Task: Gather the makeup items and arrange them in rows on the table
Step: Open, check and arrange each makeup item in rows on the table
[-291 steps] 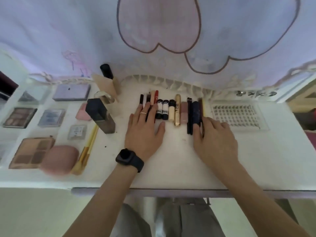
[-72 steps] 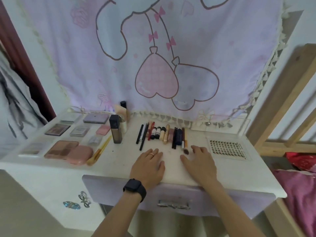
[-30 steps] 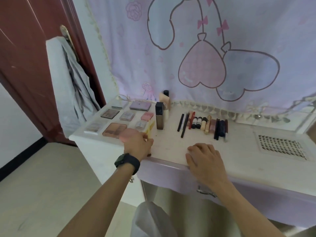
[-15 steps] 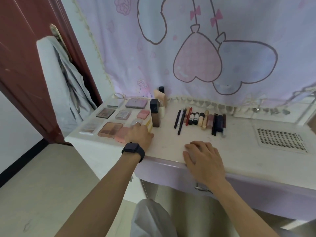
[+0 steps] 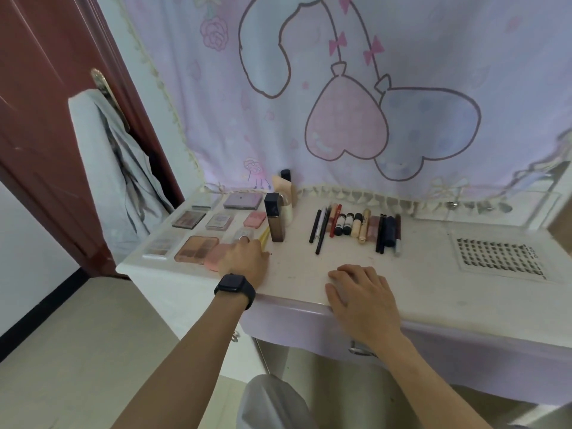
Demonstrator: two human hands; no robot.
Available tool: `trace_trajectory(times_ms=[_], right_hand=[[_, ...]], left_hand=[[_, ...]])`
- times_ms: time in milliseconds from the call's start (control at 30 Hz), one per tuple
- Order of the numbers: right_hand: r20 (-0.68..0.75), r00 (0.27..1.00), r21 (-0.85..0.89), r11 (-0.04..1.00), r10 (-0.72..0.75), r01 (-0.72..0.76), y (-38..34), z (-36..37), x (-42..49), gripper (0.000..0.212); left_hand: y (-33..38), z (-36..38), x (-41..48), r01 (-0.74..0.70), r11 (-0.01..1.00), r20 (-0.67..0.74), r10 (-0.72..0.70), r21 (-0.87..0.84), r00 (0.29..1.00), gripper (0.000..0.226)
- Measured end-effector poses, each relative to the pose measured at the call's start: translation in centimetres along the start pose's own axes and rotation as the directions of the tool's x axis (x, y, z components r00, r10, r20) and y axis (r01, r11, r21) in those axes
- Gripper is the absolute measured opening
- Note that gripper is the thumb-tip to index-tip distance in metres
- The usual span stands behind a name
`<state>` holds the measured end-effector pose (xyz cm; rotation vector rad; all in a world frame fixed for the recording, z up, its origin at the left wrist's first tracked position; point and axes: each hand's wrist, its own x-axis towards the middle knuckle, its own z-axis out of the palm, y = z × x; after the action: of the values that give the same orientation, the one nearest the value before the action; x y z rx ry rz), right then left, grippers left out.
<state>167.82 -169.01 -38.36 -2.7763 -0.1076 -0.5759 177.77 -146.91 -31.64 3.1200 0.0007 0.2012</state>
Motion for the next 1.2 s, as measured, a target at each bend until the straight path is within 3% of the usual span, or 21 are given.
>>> trace_trajectory(times_ms=[233, 400, 567, 700, 967, 1200], right_hand=[[0.042, 0.999, 0.159, 0.987, -0.026, 0.019, 1.7, -1.0, -0.4, 0.028], [-0.084, 0.996, -0.035, 0.998, 0.040, -0.043, 7.3, -4.3, -2.9, 0.022], [-0.179, 0.971, -0.086, 0.980, 0.160, -0.177, 13.4, -6.5, -5.8, 0.018], [-0.271, 0.953, -0.043, 0.987, 0.135, -0.152, 13.8, -6.2, -7.1, 0.037], [-0.300, 0.937, 0.020, 0.983, 0.178, -0.180, 13.8, -6.0, -6.9, 0.027], [-0.299, 0.938, 0.036, 0.984, 0.175, -0.172, 14.2, -5.3, -6.8, 0.030]], left_hand=[[4.6, -0.3, -2.2, -0.190, 0.977, -0.037, 0.187, -0.101, 0.982, 0.032], [11.5, -0.2, -3.3, -0.329, 0.902, -0.065, 0.324, -0.279, 0.944, 0.030], [18.5, 0.1, -3.8, -0.427, 0.826, -0.091, 0.425, -0.368, 0.901, 0.031], [22.9, 0.5, -3.5, -0.445, 0.840, -0.061, 0.449, -0.312, 0.891, 0.035], [25.1, 1.6, -2.8, -0.425, 0.882, -0.035, 0.427, -0.201, 0.903, 0.028], [24.2, 1.8, -3.3, -0.346, 0.867, -0.011, 0.366, -0.360, 0.930, 0.018]])
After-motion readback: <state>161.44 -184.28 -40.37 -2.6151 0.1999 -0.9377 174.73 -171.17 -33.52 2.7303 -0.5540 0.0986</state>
